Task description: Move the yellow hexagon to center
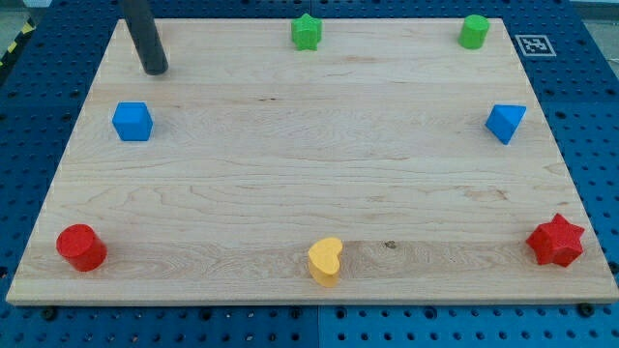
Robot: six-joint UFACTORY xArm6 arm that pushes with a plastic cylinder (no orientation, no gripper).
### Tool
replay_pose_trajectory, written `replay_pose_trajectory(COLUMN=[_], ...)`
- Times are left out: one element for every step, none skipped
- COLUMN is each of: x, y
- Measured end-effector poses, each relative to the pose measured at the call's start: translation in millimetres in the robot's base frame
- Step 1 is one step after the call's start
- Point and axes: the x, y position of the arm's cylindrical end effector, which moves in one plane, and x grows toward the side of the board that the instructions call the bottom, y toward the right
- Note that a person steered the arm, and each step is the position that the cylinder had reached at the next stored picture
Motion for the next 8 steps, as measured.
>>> replay_pose_trajectory(x=[-24,-26,-25,-29,-80,-103,-103,-95], y=[-8,-8,-19,-54,-67,-65,-62,-16])
